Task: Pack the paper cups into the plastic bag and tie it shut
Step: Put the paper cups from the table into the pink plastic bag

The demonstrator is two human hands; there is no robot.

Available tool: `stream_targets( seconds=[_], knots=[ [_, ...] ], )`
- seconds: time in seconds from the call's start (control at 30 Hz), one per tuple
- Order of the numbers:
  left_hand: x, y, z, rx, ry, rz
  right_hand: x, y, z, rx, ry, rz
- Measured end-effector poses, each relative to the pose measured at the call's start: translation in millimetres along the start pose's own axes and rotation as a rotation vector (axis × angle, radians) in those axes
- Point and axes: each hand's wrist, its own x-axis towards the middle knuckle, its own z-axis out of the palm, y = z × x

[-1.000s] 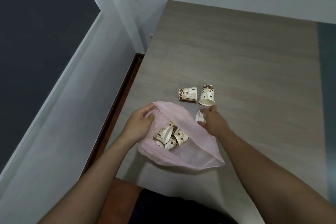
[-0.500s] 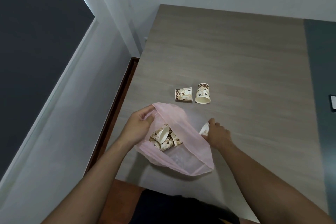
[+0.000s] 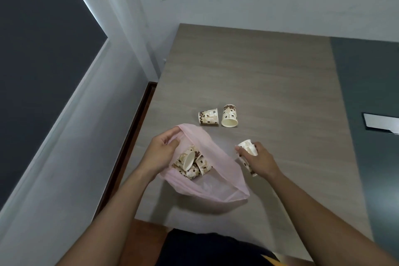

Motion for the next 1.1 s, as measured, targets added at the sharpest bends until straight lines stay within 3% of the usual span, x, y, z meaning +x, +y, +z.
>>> stream_targets(
  seconds=[0.1, 0.23, 0.33, 0.67, 0.87, 1.1],
  knots=[
    [-2.2, 4.1, -2.2, 0.029, -0.024, -0.005, -17.6, -24.6, -9.2, 0.162, -0.114, -0.064],
    [-3.2, 13.3, -4.5, 0.036, -0.044, 0.004, -41.6, -63.4, -13.3, 0.345, -0.428, -0.121],
    [-5.8, 21.2, -5.2, 0.042, -0.084, 0.018, -54.9, -85.3, -3.7, 0.293, -0.586, -0.174],
    [-10.1, 46.5, -15.4, 0.066, -0.085, 0.108, -61.8, -139.8, 62.1, -0.115, -0.480, -0.483],
    [-10.7, 50.2, -27.8, 0.059, -0.054, 0.132, -68.7, -148.9, 70.4, -0.049, -0.565, -0.543],
    [-8.2, 57.5, -25.6, 0.032, -0.036, 0.127, -72.7, -162.4, 83.0, 0.149, -0.462, -0.518]
  ],
)
